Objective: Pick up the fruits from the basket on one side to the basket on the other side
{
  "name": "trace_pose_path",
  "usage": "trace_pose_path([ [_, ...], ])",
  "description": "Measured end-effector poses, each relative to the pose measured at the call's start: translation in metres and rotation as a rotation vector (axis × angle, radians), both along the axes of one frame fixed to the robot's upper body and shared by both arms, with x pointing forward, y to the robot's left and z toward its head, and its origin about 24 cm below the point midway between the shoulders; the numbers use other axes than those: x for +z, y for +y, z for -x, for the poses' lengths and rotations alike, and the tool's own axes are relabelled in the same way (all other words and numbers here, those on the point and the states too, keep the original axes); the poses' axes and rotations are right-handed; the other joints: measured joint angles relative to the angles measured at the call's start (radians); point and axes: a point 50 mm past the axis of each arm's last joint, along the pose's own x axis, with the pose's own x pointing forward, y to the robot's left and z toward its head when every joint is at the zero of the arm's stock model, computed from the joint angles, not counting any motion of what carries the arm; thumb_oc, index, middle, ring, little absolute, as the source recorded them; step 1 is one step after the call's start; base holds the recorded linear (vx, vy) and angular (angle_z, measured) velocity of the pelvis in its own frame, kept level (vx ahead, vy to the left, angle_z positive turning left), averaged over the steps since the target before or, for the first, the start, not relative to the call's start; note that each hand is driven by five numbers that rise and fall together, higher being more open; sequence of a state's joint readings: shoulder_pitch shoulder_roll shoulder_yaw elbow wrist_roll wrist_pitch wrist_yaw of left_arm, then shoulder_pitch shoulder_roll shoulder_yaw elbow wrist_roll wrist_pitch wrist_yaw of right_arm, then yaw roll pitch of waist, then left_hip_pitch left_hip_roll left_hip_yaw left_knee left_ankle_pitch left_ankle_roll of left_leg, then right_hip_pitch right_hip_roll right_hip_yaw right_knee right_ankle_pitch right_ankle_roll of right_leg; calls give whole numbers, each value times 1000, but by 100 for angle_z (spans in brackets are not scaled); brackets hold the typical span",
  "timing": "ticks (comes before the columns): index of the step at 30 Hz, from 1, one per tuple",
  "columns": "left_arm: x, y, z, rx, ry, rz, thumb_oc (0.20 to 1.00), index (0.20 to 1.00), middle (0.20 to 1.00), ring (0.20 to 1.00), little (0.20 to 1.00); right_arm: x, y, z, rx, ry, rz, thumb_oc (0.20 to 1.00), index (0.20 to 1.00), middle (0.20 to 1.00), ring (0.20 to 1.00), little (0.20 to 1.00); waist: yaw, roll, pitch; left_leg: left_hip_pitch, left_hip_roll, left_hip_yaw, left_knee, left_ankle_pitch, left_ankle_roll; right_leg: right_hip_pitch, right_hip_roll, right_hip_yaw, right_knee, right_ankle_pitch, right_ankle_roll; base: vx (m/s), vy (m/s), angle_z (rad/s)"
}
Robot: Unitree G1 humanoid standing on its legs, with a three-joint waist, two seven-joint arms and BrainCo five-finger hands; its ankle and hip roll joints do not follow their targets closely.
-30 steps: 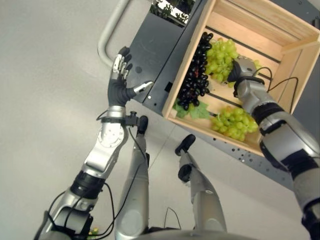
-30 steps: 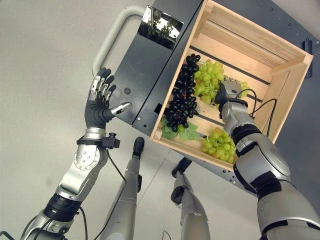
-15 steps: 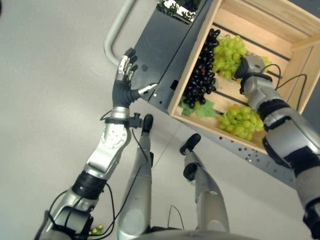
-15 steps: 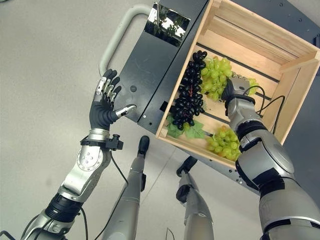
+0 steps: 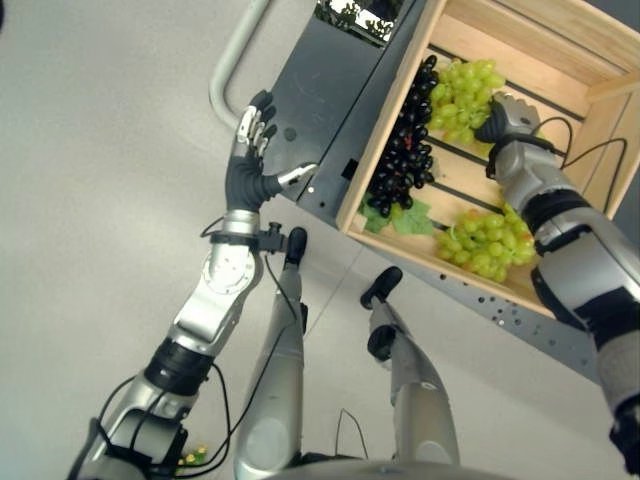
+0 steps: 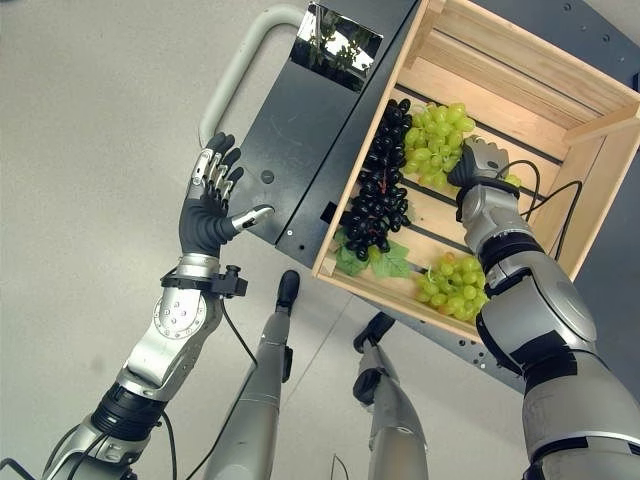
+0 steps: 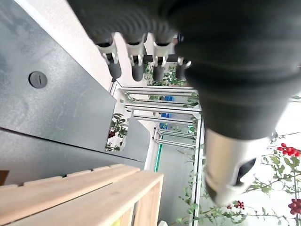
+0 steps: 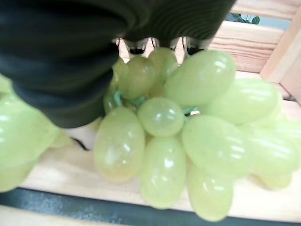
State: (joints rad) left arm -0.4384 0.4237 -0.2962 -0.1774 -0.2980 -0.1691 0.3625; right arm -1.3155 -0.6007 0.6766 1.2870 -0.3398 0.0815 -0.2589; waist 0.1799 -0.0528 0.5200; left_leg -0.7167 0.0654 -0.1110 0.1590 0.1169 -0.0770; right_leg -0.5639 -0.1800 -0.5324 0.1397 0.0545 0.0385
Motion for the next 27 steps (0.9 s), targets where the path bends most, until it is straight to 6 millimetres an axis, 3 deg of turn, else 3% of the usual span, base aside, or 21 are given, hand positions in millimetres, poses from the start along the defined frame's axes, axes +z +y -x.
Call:
trace_pose_path([
  [9,1,0,0,-1,-2,0,1000,1000,1000,1000,1000,-1,0,0,1,2,-14,200,200,200,200,200,0,0,0,3,0,2,0,0,0,3,0,0,1,0,0,0,0,0],
  [17,4,3,-1,9,-10,-19,1000,1000,1000,1000,1000,-35,11,1,76,45,-267,200,200,200,200,200,-16,1,1,126,4,39,-11,0,0,102,-5,23,0,0,0,-44,-19,-7],
  [24,-8,10,0,11,38,-39,1000,1000,1000,1000,1000,-37,10,10,149,-72,-485,200,200,200,200,200,-41,0,2,235,17,87,-45,1,3,168,3,66,2,5,-4,7,-11,-15],
  [27,-21,18,3,31,84,-51,1000,1000,1000,1000,1000,-39,13,20,210,-164,-581,200,200,200,200,200,-74,-2,2,305,20,111,-67,2,4,219,5,82,-6,6,-2,33,-36,-14],
])
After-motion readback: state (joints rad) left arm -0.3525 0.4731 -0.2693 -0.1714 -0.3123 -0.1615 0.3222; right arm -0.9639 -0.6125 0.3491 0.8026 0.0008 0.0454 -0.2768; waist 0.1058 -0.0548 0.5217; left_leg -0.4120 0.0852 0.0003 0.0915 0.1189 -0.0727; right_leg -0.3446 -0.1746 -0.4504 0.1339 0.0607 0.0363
